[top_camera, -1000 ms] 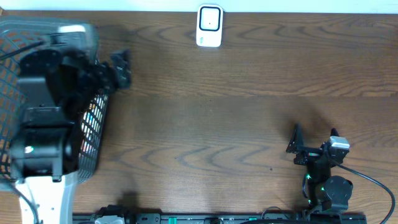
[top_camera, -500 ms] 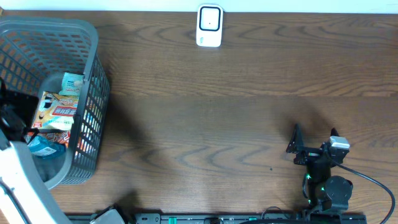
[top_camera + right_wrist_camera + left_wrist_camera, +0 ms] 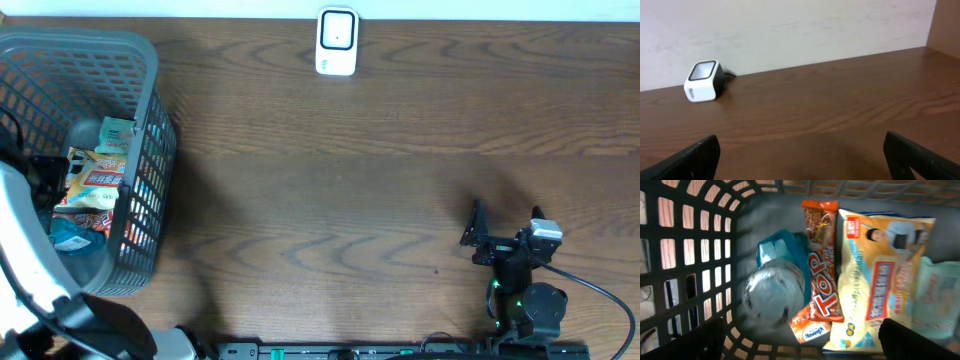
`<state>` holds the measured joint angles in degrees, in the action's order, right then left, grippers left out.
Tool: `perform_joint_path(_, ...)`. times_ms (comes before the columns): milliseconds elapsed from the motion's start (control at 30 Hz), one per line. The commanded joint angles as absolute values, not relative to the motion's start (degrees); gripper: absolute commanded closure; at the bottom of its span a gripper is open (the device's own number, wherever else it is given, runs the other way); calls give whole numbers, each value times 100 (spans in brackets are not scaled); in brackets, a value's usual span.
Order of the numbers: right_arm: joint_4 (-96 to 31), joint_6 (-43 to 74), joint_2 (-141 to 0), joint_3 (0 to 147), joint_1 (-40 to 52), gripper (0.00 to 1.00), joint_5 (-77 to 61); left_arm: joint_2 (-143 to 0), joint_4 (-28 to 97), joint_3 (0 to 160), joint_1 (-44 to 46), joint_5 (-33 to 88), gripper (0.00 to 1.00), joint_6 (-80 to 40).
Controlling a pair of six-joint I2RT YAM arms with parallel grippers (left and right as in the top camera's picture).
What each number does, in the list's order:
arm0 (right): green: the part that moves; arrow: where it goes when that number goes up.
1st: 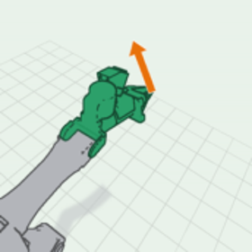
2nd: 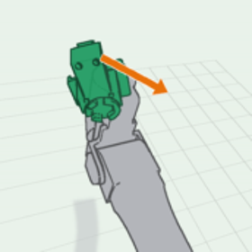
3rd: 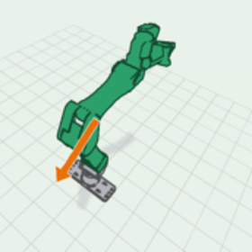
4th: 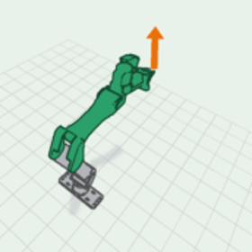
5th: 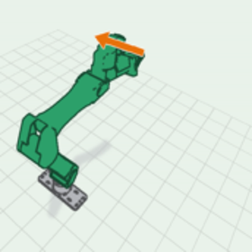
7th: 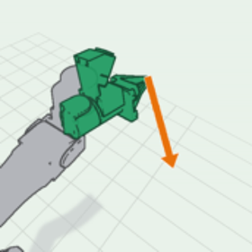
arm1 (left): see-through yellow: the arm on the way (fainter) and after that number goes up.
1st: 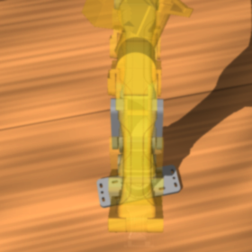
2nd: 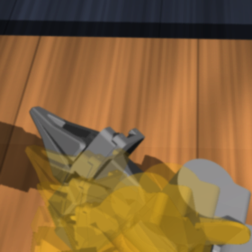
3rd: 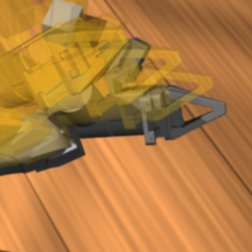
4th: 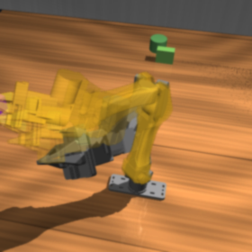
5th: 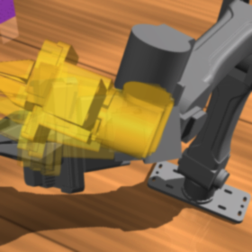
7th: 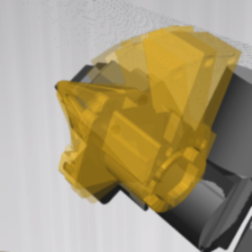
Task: Scan the item barcode
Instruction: 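Reach the left gripper into the basket toward the blue mouthwash bottle, then grasp the blue mouthwash bottle with the left gripper and lift it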
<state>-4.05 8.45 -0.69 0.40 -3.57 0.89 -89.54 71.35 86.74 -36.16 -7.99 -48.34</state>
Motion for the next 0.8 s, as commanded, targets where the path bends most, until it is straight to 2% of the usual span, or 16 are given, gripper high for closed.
perform_joint_path(0, -427, 762, -38, 32, -377, 1, 69, -9124, 7161, 8635, -3704, -1208, 2, -5116)
perform_joint_path(767, -427, 762, -38, 32, -377, 1, 69, -9168, 6173, 7644, -4213, -1398, 2, -5175)
